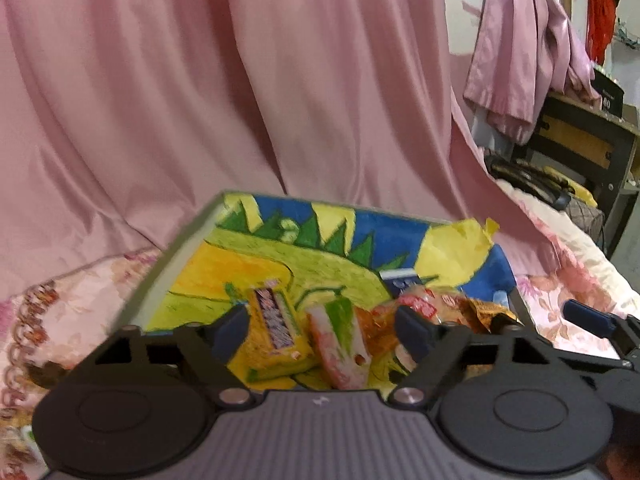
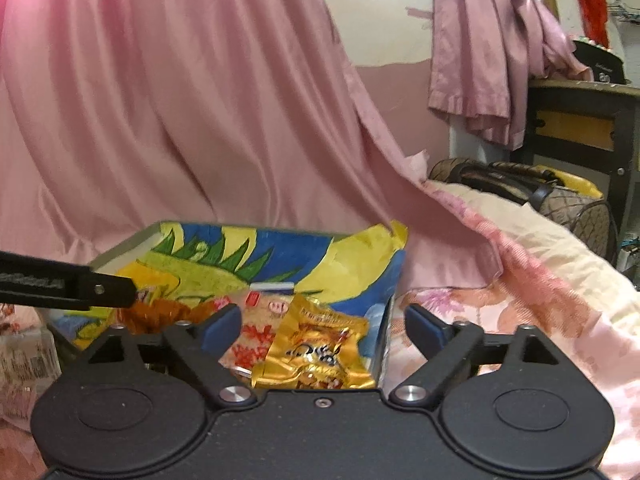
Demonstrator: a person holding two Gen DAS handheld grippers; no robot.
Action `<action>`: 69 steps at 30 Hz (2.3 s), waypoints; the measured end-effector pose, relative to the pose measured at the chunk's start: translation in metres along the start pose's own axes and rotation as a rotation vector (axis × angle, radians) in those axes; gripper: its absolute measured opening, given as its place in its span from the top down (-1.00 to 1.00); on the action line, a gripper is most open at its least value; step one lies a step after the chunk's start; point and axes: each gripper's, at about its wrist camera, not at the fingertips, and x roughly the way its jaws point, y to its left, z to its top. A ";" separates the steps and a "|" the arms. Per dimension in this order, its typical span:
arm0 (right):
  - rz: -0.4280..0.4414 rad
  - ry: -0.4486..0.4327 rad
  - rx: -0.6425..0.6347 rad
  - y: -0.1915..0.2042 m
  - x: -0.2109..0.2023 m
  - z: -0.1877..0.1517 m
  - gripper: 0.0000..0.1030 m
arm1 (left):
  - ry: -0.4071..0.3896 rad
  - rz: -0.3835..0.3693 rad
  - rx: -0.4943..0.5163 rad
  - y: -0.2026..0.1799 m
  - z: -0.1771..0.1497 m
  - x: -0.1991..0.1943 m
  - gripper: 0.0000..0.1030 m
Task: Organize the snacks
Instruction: 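Withdraw both tools from the tray toward the remaining snacks, then lower the left tool to the clear nut-bar bag while the right tool reaches the white milk pouch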
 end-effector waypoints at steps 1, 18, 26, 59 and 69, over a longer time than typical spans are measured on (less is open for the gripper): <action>-0.001 -0.007 0.009 -0.001 -0.003 0.002 -0.91 | -0.012 0.007 0.001 0.002 0.001 -0.005 -0.75; 0.029 -0.128 0.103 -0.002 -0.075 0.007 -0.99 | -0.106 0.065 -0.032 0.030 -0.012 -0.081 -0.99; 0.024 -0.167 0.143 0.006 -0.127 -0.004 -0.99 | -0.126 0.053 -0.012 0.045 -0.041 -0.131 -0.99; 0.249 0.163 -0.135 0.132 -0.196 -0.069 -0.99 | 0.082 0.172 -0.001 0.154 -0.102 -0.200 -0.99; 0.337 0.348 -0.106 0.155 -0.151 -0.069 -0.99 | 0.091 0.147 0.058 0.198 -0.097 -0.161 -0.99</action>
